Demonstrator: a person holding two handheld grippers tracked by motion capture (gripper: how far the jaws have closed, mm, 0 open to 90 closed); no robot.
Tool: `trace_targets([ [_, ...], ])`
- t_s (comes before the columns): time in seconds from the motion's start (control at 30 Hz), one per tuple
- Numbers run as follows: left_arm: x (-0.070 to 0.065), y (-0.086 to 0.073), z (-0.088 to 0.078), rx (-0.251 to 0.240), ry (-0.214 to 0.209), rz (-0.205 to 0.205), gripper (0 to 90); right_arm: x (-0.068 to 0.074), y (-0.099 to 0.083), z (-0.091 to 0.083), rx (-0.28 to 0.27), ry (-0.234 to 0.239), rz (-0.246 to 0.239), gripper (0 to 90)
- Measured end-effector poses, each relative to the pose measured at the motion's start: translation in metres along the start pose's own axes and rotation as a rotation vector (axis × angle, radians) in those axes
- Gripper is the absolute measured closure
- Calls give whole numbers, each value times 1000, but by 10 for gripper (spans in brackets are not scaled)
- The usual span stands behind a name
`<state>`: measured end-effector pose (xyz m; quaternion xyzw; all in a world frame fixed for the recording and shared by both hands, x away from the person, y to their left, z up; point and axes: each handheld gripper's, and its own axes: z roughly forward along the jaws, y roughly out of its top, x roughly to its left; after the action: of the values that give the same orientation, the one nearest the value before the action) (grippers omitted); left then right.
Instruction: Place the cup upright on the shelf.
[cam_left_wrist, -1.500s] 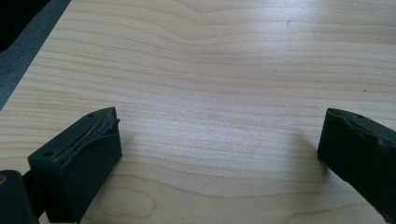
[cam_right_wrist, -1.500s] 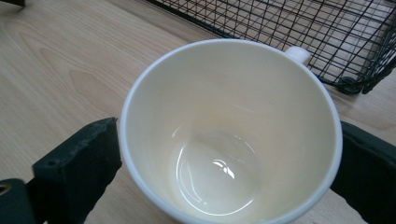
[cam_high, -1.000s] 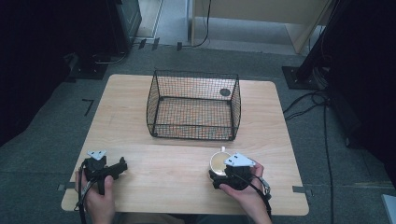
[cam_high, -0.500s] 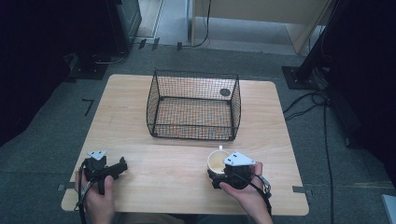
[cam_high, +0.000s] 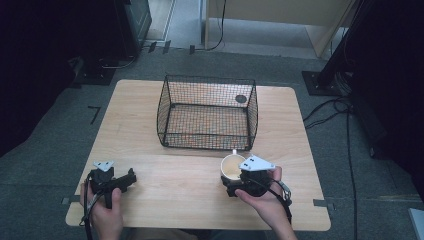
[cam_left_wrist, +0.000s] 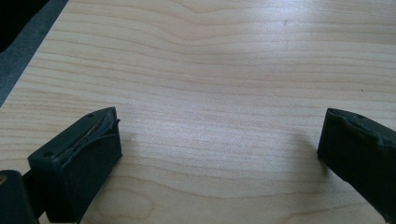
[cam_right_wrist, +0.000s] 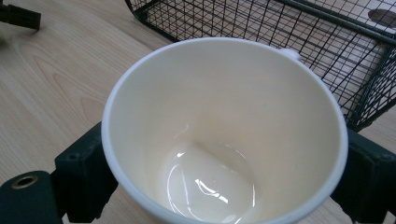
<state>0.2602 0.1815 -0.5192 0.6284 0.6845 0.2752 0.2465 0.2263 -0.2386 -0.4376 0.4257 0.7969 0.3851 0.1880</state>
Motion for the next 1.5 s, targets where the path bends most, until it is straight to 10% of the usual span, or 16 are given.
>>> trace_targets([
  [1.5,-1,1,0,0,-3,5,0,-17,81,-3,-43,11,-40,89],
])
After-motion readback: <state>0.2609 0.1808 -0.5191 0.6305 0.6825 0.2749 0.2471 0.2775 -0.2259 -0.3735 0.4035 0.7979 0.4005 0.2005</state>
